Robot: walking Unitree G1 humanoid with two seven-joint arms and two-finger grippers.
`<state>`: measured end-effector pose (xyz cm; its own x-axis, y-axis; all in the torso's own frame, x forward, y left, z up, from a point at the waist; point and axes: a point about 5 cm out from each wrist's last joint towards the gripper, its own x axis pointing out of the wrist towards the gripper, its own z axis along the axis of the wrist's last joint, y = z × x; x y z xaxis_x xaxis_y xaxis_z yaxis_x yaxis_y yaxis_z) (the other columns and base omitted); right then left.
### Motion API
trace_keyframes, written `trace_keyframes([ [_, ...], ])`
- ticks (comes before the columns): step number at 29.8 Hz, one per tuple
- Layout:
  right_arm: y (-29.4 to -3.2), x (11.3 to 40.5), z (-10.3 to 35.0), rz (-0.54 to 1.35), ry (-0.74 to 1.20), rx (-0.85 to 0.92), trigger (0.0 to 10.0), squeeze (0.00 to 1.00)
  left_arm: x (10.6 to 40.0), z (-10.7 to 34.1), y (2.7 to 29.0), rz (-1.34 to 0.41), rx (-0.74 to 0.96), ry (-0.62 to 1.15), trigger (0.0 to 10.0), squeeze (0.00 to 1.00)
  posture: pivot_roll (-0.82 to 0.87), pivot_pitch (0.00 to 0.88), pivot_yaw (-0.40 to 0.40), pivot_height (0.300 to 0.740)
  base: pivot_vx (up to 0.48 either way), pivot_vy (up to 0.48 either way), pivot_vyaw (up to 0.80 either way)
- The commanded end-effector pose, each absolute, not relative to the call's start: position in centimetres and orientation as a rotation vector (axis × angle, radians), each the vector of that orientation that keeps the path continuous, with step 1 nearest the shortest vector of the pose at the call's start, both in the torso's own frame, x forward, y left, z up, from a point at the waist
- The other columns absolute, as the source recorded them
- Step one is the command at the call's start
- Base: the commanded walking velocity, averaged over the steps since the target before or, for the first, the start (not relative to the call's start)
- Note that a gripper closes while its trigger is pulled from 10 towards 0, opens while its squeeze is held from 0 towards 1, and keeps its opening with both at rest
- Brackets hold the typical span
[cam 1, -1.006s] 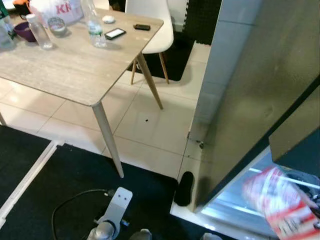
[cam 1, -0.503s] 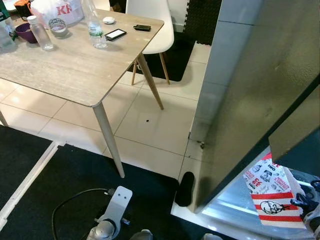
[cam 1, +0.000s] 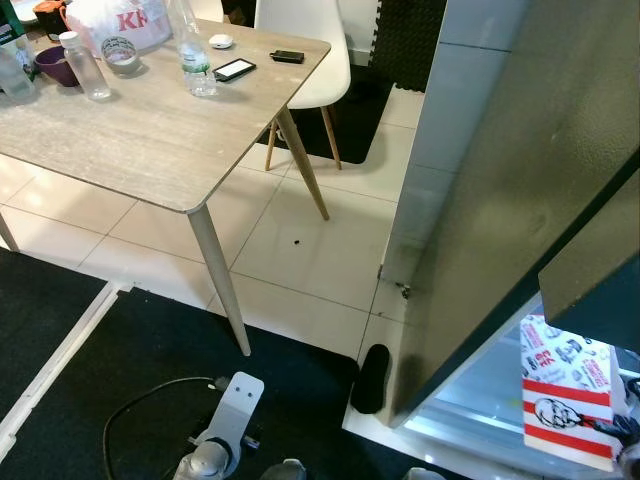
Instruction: Restocking fridge
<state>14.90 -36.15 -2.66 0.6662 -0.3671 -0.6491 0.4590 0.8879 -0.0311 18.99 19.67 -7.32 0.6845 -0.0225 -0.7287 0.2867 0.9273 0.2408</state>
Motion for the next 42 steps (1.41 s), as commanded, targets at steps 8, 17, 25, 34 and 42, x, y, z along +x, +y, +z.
trace_keyframes([
  [8, -35.5, 13.5, -3.8, -0.473, 0.758, 0.140, 10.0, 0.00, 18.3, -7.7, 19.5, -0.178, 0.346, 0.827, 10.0, 0.00, -0.08, 0.108, -0.024, 0.740, 0.000, 0.000, -0.39],
  [17, -35.6, 13.4, -3.7, -0.472, 0.763, 0.127, 10.0, 0.00, 18.4, -7.7, 19.5, -0.179, 0.349, 0.826, 10.0, 0.00, -0.08, 0.107, -0.025, 0.740, 0.000, 0.000, -0.78],
  [25, -35.7, 13.6, -3.6, -0.468, 0.760, 0.124, 10.0, 0.00, 18.4, -7.7, 19.5, -0.179, 0.350, 0.826, 10.0, 0.00, -0.08, 0.104, -0.026, 0.740, 0.000, 0.000, -0.78],
  [34, -35.6, 13.7, -3.6, -0.461, 0.754, 0.114, 10.0, 0.00, 18.4, -7.7, 19.5, -0.179, 0.354, 0.826, 10.0, 0.00, -0.08, 0.103, -0.023, 0.740, 0.000, 0.000, -0.66],
  [42, -35.1, 14.3, -3.6, -0.404, 0.748, 0.084, 10.0, 0.00, 18.3, -7.7, 19.5, -0.178, 0.362, 0.824, 10.0, 0.00, -0.08, 0.106, -0.022, 0.740, 0.000, 0.000, 0.00],
])
